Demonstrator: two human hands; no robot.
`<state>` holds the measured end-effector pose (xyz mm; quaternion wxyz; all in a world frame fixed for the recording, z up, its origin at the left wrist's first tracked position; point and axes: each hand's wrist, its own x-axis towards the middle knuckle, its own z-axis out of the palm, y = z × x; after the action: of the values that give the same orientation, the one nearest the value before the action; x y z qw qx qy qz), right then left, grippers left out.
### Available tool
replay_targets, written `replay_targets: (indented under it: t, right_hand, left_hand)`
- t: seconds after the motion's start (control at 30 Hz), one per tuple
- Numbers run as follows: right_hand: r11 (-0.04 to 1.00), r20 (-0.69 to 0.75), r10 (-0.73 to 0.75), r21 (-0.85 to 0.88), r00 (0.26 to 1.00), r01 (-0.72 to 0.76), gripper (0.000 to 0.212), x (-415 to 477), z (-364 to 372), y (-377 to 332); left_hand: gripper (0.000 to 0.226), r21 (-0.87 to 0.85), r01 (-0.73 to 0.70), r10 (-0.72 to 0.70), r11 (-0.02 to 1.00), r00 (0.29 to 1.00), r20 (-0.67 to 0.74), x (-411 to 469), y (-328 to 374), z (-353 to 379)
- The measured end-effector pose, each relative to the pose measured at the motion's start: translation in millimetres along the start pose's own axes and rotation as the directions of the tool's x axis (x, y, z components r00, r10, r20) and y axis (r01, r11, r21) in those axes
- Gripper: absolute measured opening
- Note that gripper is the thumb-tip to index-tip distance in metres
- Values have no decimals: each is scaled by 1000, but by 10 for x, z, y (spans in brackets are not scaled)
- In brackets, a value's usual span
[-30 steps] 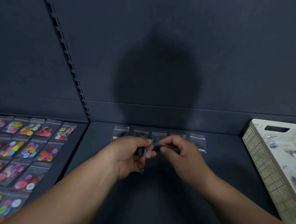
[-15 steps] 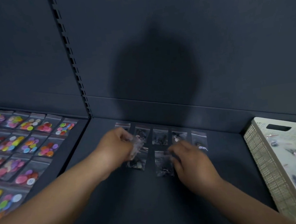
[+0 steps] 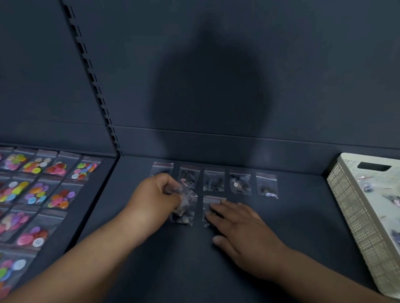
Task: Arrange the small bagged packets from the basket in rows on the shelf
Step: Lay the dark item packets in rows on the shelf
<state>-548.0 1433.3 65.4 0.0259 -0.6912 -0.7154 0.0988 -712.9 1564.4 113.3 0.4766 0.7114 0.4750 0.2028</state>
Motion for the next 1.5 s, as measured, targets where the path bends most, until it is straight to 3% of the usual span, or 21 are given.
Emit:
replay_targets:
  t: [0.17, 0.23, 0.3, 0.33, 0.37, 0.43, 0.53, 0.67, 0.77, 0.83, 0.9, 0.97, 1.07, 1.17, 1.4, 1.5]
  right_hand:
    - [999, -4, -5, 33, 1000, 5, 71, -11, -39, -17]
    - [979, -109, 64, 200, 992, -41, 61, 0, -90, -20]
    - [824, -197, 283, 551, 938, -133, 40, 29, -225, -36]
    - [661, -168, 375, 738, 912, -135, 27, 51, -304, -44]
    - [496, -113, 406, 861, 907, -115, 17, 73, -378, -47]
    - [342, -38, 361, 935, 932, -94, 9, 111, -490, -47]
    - [320, -14, 306, 943, 952, -89, 9, 108, -553, -22]
    - [407, 6, 295, 904, 955, -131, 17, -4, -684, 111]
    - [368, 29, 309, 918, 951, -147, 16, -79, -775, 159]
    - [244, -6, 436, 963, 900, -112, 15, -101, -783, 198]
    - [-12, 60, 535, 998, 843, -63, 9, -144, -771, 234]
    - [-183, 175, 507, 979, 844, -93, 5, -204, -714, 256]
    - [-159, 237, 416, 970, 878, -186, 5, -271, -606, 232]
    - [-122, 202, 428, 979, 881, -165, 13, -258, -594, 221]
    - [-61, 292, 515, 950, 806, -305, 19, -202, -514, 357]
    - [74, 287, 529, 922, 798, -381, 16, -176, -469, 355]
  left_hand:
    - [15, -246, 80, -75, 966, 997, 30, -22, 85, 50]
    - [16, -286, 117, -103, 951, 993, 63, -23, 104, 62]
    - [19, -318, 146, -116, 937, 987, 113, -31, 136, 95]
    - [21, -322, 150, -110, 935, 984, 139, -40, 163, 121]
    - [22, -311, 144, -96, 940, 982, 164, -58, 203, 152]
    - [22, -271, 109, -53, 956, 977, 206, -99, 296, 219]
    - [22, -235, 80, -14, 969, 963, 270, -126, 402, 301]
    - [13, -194, 105, -27, 975, 930, 368, -124, 494, 373]
    - [5, -128, 58, -1, 990, 915, 404, -125, 539, 440]
    - [10, -115, 71, -16, 991, 907, 422, -136, 554, 508]
    - [15, -193, 161, -73, 968, 915, 398, -139, 557, 593]
    - [18, -332, 287, -154, 899, 915, 374, -142, 569, 674]
    - [18, -421, 378, -200, 825, 891, 408, -166, 588, 765]
    - [18, -364, 343, -188, 866, 898, 399, -172, 572, 818]
    - [13, 5, 47, -47, 999, 986, 162, -105, 420, 729]
    - [5, 246, -114, 84, 963, 988, 130, -117, 326, 655]
